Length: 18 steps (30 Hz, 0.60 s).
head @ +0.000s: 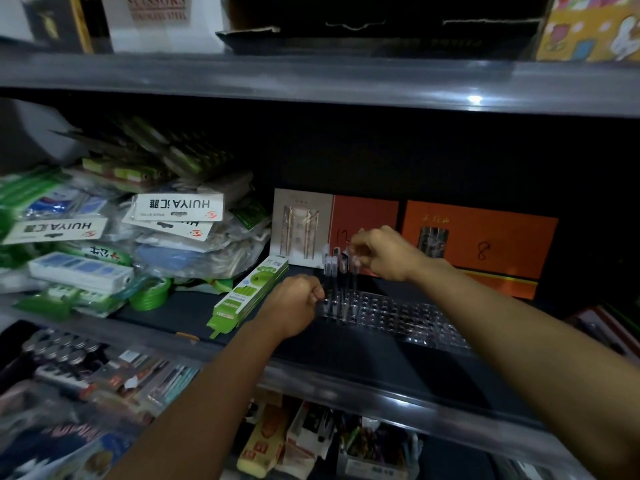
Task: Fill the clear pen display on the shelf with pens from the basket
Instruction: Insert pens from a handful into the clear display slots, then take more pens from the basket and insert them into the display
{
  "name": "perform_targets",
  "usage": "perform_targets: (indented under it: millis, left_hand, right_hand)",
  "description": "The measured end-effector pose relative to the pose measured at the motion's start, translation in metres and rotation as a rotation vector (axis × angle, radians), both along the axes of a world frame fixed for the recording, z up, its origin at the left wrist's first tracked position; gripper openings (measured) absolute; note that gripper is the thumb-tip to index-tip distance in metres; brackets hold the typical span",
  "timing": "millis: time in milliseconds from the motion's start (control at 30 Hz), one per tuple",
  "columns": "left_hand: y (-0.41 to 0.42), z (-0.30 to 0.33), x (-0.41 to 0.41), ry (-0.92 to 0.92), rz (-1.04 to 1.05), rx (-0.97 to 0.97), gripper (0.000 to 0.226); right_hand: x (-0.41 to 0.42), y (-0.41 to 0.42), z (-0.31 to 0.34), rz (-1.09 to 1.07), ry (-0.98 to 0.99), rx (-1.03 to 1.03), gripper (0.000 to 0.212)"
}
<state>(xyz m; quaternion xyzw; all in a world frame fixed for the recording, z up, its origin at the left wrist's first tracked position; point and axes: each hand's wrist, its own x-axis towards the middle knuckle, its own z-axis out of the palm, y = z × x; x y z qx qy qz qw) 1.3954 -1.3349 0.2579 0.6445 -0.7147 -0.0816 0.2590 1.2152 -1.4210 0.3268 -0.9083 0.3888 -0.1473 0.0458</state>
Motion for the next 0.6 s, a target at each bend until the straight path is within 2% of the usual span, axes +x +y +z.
perform_targets:
  millis: [167, 333, 600]
  left_hand:
    - [0.009, 0.008, 0.003, -0.027, 0.026, -0.009, 0.024]
    - [0.035, 0.026, 0.014, -0.089, 0.083, -0.048, 0.024]
    - [0.123, 0.043, 0.071, -0.31, 0.257, -0.039, 0.02]
  right_hand:
    - [0.002, 0.016, 0.007, 0.004, 0.028, -0.131, 0.016]
    - [0.018, 0.053, 0.01, 0.096, -0.025, -0.247, 0.022]
    - [0.089, 0.126, -0.016, 0.311, -0.024, -0.265, 0.027]
